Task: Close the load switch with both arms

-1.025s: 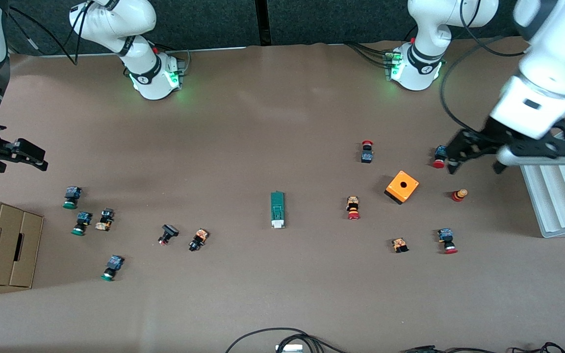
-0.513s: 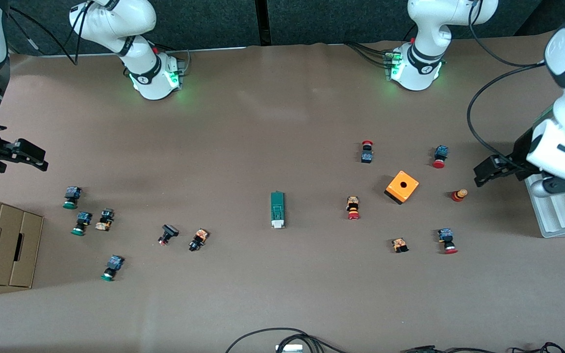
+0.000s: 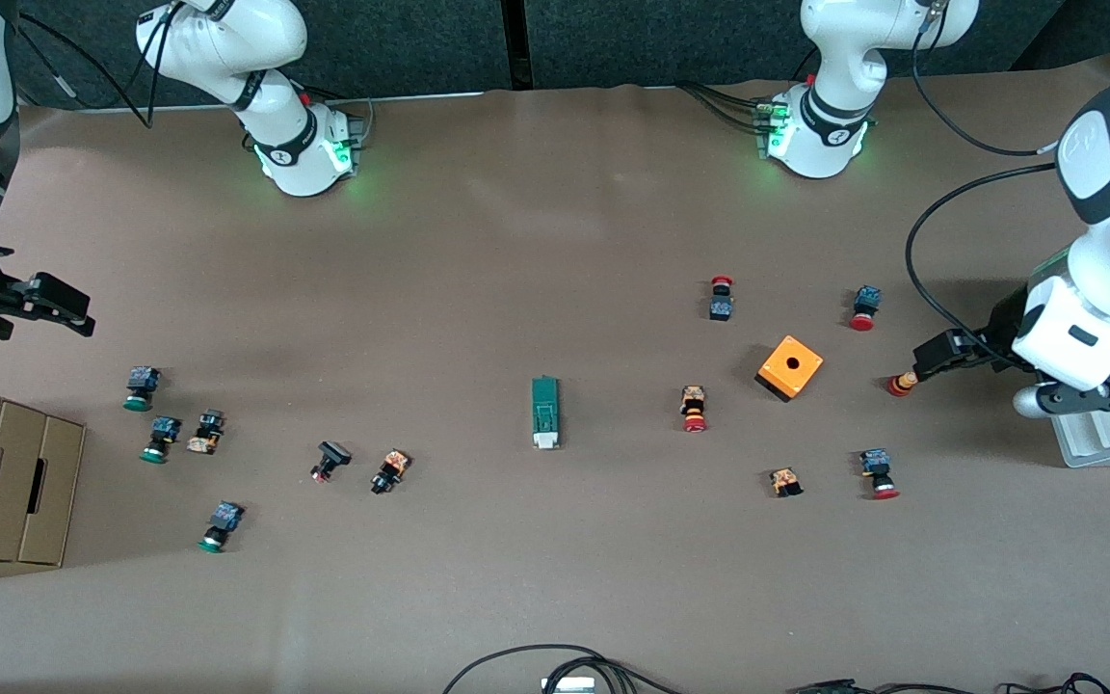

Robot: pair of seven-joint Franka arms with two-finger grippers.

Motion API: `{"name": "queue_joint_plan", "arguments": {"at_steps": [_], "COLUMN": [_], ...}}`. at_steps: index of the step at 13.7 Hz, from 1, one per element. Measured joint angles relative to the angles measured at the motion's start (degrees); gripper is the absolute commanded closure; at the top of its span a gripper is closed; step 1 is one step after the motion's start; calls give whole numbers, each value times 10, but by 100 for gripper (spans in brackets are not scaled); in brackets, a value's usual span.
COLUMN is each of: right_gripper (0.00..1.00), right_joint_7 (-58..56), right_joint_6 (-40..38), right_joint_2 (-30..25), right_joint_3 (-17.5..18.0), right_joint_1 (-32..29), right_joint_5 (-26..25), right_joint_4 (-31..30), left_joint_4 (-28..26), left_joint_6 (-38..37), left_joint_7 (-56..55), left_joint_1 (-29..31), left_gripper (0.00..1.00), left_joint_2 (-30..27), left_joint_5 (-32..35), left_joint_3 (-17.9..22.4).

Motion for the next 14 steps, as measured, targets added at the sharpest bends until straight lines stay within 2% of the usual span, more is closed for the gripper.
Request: {"name": "queue_joint_plan", "arguments": {"at_steps": [9, 14], "right_gripper": [1, 1], "right_joint_7": [0, 0], "right_joint_6": [0, 0], "right_joint_2": [0, 0], "right_joint_3": [0, 1], "right_joint_1": [0, 0], "right_joint_5": [0, 0], "right_joint_4": [0, 0], "left_joint_4": [28, 49], "left_joint_6": [-3, -44], "left_joint_7": [6, 9], "left_joint_1": [1, 22], "left_gripper": [0, 0], "left_joint_2": [15, 7], "left_joint_5": [0, 1], "left_joint_3": [0, 0]}}
